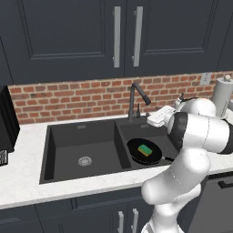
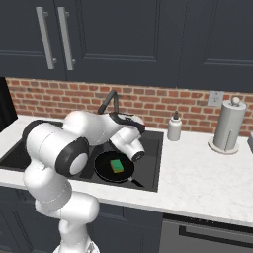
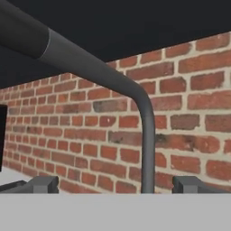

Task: Pick the pan and sponge and place them into the sink. Then turn on the water.

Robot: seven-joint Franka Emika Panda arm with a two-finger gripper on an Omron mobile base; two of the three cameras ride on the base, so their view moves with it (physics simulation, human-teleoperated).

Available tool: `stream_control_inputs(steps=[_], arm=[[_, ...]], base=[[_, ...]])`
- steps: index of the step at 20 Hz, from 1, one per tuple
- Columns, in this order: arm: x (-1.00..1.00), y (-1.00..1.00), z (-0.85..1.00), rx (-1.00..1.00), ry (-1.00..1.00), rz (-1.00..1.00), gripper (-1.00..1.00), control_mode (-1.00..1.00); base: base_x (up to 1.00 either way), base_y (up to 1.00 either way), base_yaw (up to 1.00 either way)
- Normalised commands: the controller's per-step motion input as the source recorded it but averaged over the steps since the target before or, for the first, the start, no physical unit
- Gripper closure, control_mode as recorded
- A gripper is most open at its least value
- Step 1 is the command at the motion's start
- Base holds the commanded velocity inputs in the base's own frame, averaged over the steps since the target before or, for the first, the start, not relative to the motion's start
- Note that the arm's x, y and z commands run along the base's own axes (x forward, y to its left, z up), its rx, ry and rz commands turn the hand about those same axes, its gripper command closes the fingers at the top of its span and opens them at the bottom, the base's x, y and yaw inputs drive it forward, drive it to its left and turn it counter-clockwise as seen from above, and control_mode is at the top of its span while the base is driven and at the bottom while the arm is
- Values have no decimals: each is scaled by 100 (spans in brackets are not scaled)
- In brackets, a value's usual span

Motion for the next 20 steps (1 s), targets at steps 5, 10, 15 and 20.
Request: stream_control_inputs(steps=[5, 10, 15, 20], arm=[[35, 0, -13, 0, -3, 6, -100, -100], [38, 0, -11, 1, -2, 5, -100, -100], [34, 0, -8, 1, -2, 4, -100, -100], [32, 0, -11, 0, -1, 2, -100, -100]], base=[[0, 0, 0], [0, 0, 0], [0, 0, 0], [0, 0, 0]])
